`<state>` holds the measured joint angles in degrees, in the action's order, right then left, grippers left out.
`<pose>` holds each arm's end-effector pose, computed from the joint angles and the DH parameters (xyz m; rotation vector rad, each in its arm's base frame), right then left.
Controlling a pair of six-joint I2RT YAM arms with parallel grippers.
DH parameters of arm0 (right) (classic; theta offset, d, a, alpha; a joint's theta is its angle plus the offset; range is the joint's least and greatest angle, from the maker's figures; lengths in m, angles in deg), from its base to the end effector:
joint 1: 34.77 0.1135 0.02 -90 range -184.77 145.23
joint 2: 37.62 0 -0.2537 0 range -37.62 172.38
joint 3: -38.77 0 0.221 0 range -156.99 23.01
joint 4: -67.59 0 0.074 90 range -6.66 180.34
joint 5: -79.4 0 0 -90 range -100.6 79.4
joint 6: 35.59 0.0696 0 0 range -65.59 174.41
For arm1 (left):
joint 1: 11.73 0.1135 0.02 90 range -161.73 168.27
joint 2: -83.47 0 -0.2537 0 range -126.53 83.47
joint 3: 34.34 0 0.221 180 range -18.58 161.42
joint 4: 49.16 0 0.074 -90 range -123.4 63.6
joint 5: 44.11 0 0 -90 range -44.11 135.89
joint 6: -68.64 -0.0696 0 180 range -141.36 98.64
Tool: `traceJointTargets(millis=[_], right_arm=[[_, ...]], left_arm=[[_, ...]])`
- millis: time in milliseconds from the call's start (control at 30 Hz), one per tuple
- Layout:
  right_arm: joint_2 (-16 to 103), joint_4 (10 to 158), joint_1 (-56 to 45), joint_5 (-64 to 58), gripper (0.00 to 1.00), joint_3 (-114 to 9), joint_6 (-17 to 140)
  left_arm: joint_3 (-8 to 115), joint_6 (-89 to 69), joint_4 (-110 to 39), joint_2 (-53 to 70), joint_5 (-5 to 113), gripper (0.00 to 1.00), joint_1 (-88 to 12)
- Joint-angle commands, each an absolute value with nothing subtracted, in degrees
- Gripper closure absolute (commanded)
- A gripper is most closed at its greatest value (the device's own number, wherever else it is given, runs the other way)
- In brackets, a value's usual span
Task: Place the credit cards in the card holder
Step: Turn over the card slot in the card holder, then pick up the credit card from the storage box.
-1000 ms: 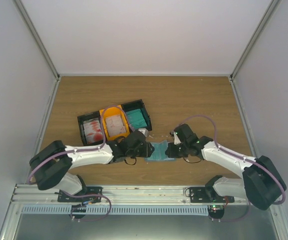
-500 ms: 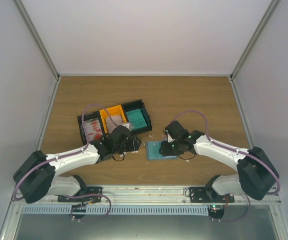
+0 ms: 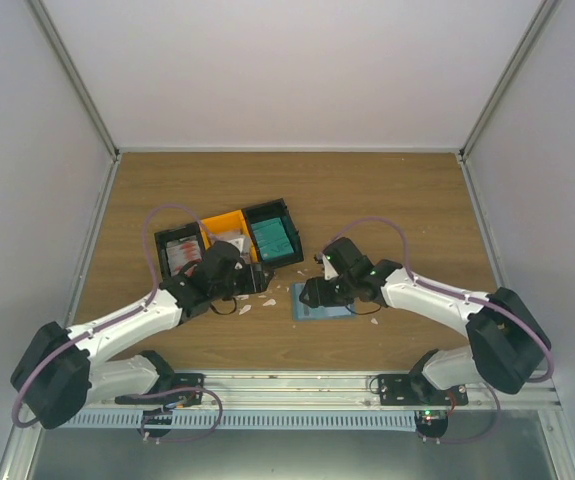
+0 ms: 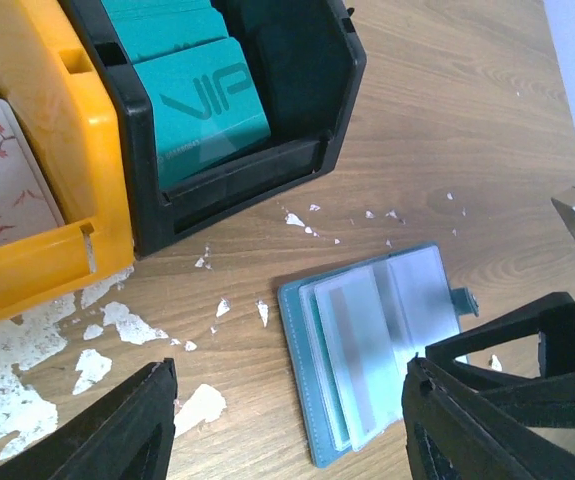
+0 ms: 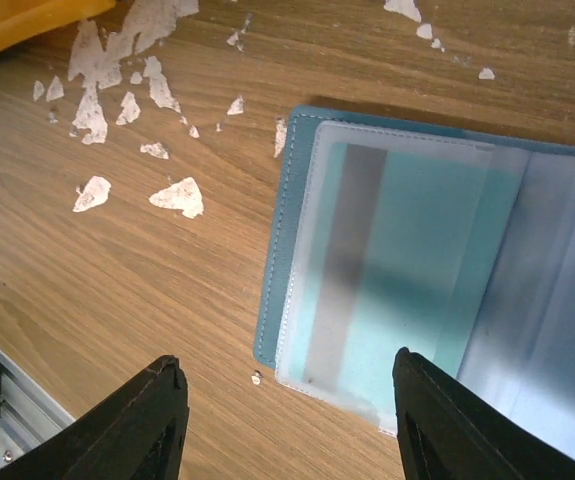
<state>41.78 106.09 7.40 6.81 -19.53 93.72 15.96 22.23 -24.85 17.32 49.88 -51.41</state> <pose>0.1717 0.1836 0.1622 -0.1875 2.8143 0.8266 0.1813 -0.1567 0.1927 -0.0433 2.4133 -0.8078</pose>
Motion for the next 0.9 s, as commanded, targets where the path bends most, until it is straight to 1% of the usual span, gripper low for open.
traceJointTargets(millis=[0,133,267,433,500,567,667,700,767,833,867], right_arm=[[39.74,104.18,7.48,6.7,0.43,-20.96,92.91],[39.69,104.81,7.13,3.16,0.45,-20.72,93.42],[38.34,106.64,6.95,-3.06,0.48,-20.85,93.69],[36.14,107.95,6.3,-8.35,0.48,-21.83,92.57],[35.51,107.25,6.09,-8.42,0.48,-22.36,90.64],[34.86,105.8,6.32,-6.16,0.47,-22.81,87.21],[34.63,104.15,6.48,-4.81,0.47,-22.98,84.56],[35.12,103.72,6.52,-4.33,0.47,-23.2,84.11],[36.63,103.17,6.6,-3.31,0.47,-23.69,83.7],[38.1,101.94,6.78,-1.91,0.47,-23.79,83.7],[38.66,101.05,6.86,-1.3,0.48,-23.63,83.94]], left_arm=[[17.4,18.72,-23.01,19.85,51.82,0.35,-49.73],[19.73,15.9,-19.52,20.54,51.89,0.34,-48.11],[23.21,12.26,-15.55,20.72,51.19,0.34,-46.69],[30.58,6.09,-7.96,19.44,47.93,0.35,-43.86],[33.78,2.21,-4.95,19.57,46.98,0.38,-42.79],[36.23,0.6,-1.79,20.53,44.23,0.39,-41.88],[37.82,-1.28,0.49,21.29,44.05,0.41,-39.74],[38.04,-1.4,1.33,20.94,44.0,0.42,-38.98],[38.1,-1.25,3.08,19.85,43.84,0.47,-37.63],[37.59,-2.12,3.14,18.57,45.03,0.56,-36.52],[37.28,-3.94,2.16,17.65,47.84,0.62,-36.15]])
